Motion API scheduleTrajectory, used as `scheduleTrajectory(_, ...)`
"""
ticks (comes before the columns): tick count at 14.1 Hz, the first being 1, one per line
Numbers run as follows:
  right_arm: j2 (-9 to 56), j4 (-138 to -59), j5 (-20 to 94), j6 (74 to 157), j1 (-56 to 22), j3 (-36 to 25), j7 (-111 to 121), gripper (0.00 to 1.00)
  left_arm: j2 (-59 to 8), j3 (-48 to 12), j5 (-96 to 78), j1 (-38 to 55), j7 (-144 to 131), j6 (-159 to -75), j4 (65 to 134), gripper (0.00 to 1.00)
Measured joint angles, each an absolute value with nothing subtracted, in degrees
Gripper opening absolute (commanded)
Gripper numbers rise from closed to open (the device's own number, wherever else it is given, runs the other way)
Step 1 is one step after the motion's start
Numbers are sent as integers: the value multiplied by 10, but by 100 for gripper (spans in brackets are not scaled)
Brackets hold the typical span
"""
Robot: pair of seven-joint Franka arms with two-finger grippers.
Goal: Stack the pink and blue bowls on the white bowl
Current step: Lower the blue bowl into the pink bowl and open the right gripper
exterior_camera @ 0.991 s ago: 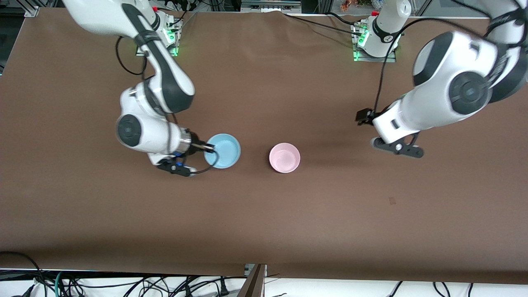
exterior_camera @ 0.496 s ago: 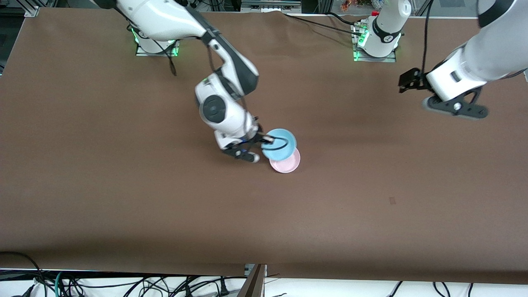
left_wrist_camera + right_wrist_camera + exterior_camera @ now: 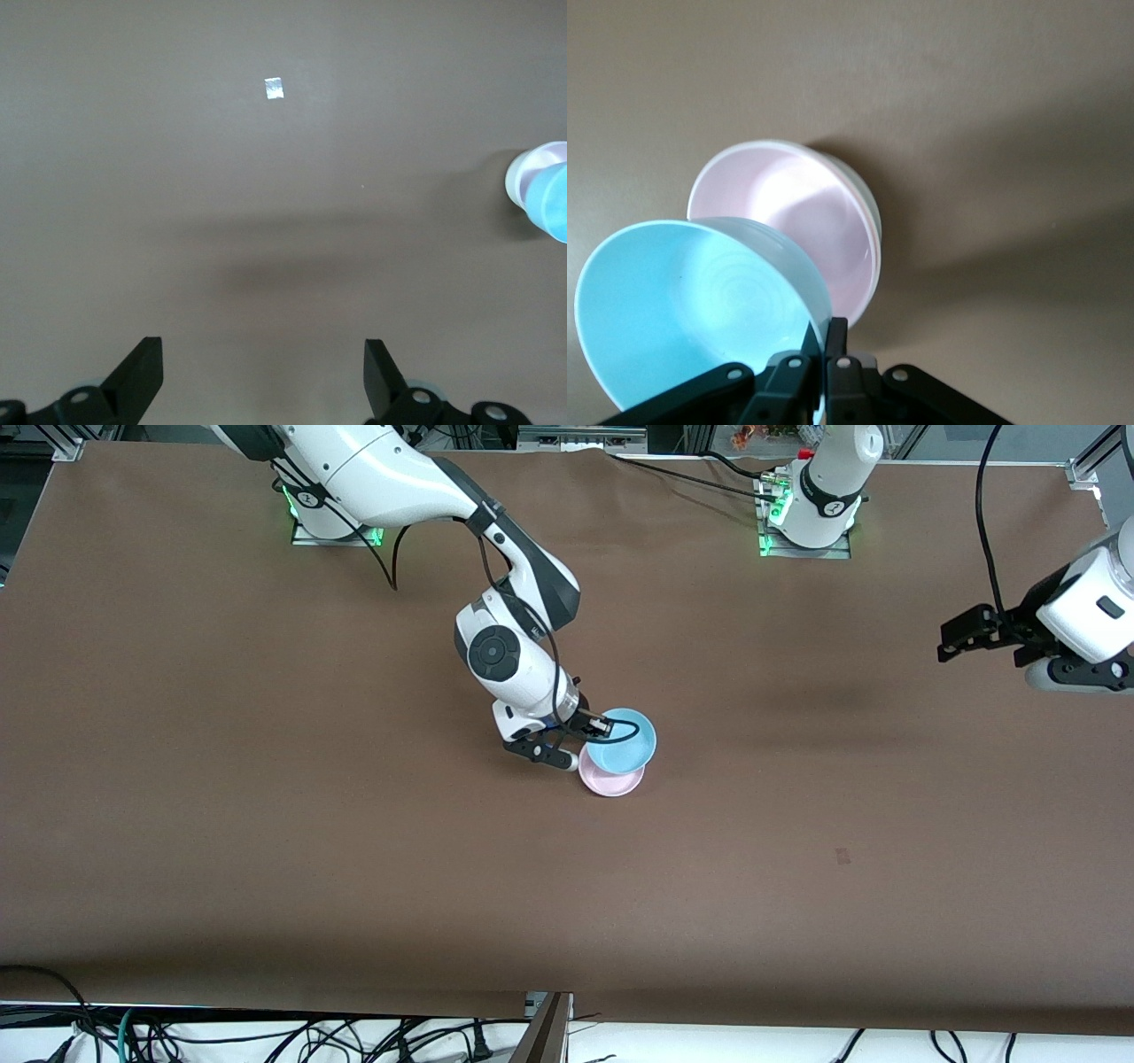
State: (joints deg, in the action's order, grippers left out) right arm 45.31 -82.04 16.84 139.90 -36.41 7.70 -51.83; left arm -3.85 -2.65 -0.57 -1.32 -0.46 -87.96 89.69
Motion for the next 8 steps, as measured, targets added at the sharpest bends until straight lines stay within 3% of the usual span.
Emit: scheduleTrajectory(8, 468, -817, 168, 1429, -358, 75, -518, 0, -36, -12, -6, 2, -7, -879, 898, 100)
